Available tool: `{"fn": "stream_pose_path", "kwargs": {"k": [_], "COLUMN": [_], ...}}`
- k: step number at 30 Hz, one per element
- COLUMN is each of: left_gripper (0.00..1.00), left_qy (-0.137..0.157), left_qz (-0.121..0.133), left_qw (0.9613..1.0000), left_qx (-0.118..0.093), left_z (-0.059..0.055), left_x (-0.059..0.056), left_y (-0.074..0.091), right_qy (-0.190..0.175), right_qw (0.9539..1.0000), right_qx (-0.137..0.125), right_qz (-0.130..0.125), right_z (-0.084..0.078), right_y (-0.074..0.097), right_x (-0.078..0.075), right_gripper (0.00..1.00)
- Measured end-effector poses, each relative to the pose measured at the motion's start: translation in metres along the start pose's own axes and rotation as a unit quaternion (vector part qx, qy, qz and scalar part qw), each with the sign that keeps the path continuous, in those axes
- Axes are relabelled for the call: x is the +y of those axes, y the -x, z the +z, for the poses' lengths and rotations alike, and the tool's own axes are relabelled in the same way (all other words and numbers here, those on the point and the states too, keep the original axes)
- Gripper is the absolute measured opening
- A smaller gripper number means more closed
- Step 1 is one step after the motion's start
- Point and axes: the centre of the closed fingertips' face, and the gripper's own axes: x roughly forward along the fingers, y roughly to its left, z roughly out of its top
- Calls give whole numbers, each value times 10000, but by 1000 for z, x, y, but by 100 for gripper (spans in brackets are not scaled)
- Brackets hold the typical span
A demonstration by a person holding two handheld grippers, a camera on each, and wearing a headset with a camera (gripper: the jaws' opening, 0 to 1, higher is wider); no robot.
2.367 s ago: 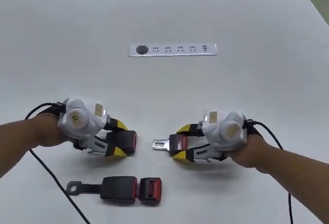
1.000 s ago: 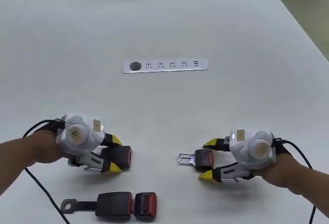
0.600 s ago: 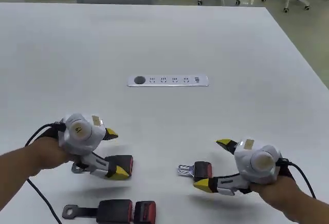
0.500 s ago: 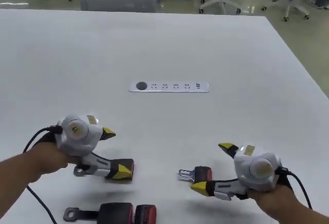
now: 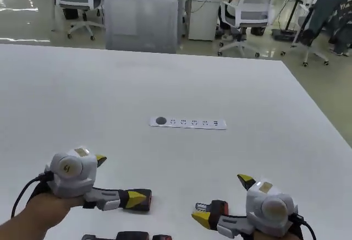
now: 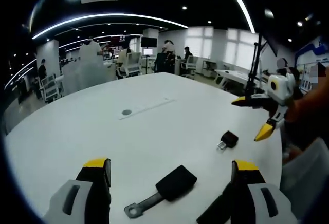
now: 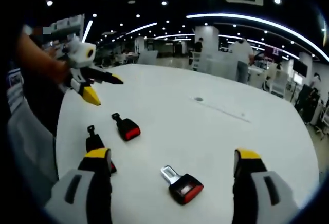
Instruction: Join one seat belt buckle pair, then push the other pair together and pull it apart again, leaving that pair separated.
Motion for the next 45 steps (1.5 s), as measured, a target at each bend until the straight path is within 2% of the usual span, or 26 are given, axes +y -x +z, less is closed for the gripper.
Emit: {"fn": "stream_pose_path", "kwargs": {"k": [4, 8, 11, 15, 17, 20, 24, 27, 29, 33, 37, 39, 45], "left_gripper": [100, 100, 100, 100, 100, 100, 100, 100, 100, 100, 100, 100, 100], "left_qy": [-115, 52, 54, 54, 87, -22, -14, -46, 44, -37, 13, 83, 53], "left_qz": [-54, -20, 11, 61, 69, 17, 47, 13, -79, -40, 17, 33, 7], "left_qw": [9999, 9998, 9999, 9995, 9995, 9994, 9993, 9994, 9993, 9996, 9995, 9992, 9996], "left_qx": [-16, -210, -163, -301, -311, -334, -375, -345, -357, -281, -306, -386, -293], "left_z": [-9, -15, -24, -26, -28, -32, -34, -35, -35, -39, -42, -43, -50], "left_x": [-14, -25, -28, -30, -30, -39, -41, -45, -47, -45, -42, -42, -45], "left_y": [17, 36, 47, 60, 63, 72, 81, 87, 90, 92, 96, 99, 100], "right_qy": [74, -11, 48, 82, 73, 88, 61, 3, 48, 65, 23, -43, -66], "right_qw": [9999, 9999, 9999, 9998, 9999, 9997, 9997, 9997, 9996, 9998, 9998, 9998, 9996], "right_qx": [-67, -99, -98, -165, -106, -149, -169, -131, -165, -74, -94, -112, -172], "right_qz": [20, -35, -105, -84, -97, -152, -183, -215, -213, -180, -169, -181, -234], "right_z": [2, -2, -5, -9, -13, -16, -21, -26, -27, -31, -30, -29, -27], "right_y": [9, 20, 30, 41, 44, 53, 62, 68, 72, 76, 78, 80, 85], "right_x": [13, 17, 20, 26, 26, 27, 28, 28, 29, 33, 34, 36, 36], "right_gripper": [100, 100, 100, 100, 100, 100, 100, 100, 100, 100, 100, 100, 100]}}
